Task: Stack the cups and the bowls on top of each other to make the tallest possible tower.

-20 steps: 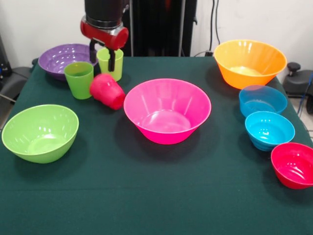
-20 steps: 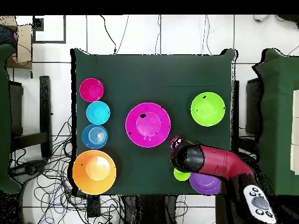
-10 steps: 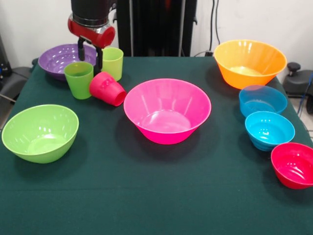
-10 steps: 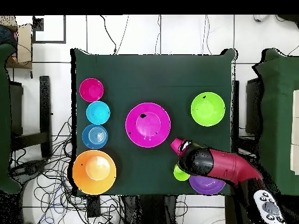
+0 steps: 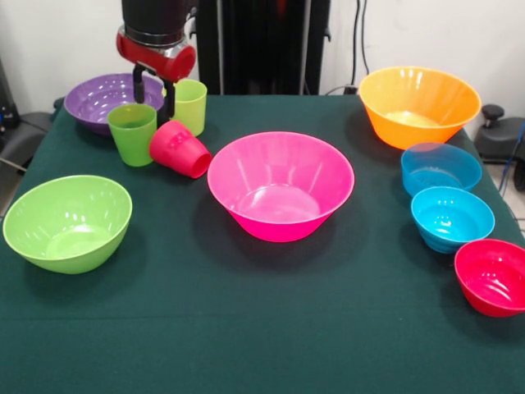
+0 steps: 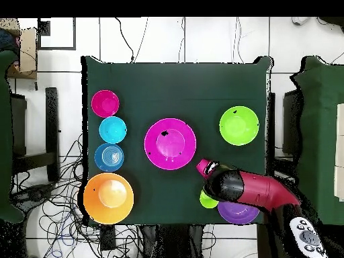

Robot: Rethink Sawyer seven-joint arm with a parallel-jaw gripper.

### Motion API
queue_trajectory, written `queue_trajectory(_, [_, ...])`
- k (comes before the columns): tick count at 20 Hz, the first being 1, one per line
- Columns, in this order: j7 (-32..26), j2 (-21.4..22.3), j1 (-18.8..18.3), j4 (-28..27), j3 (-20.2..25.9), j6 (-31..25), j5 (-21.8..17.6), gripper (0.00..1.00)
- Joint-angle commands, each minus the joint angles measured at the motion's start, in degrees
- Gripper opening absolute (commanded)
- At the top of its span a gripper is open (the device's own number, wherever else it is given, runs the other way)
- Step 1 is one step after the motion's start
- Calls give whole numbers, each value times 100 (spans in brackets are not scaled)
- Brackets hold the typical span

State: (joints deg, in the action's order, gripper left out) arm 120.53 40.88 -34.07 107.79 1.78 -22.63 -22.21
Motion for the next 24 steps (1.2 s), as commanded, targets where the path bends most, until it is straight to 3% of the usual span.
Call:
queue_trajectory(1, [-58, -403, 296, -121, 653, 426, -283, 100])
queue_trajectory(21, [453, -1170, 755, -150, 515, 1396, -56, 100])
queue_trajectory(24, [434, -1090, 803, -114, 454, 1401, -60, 100])
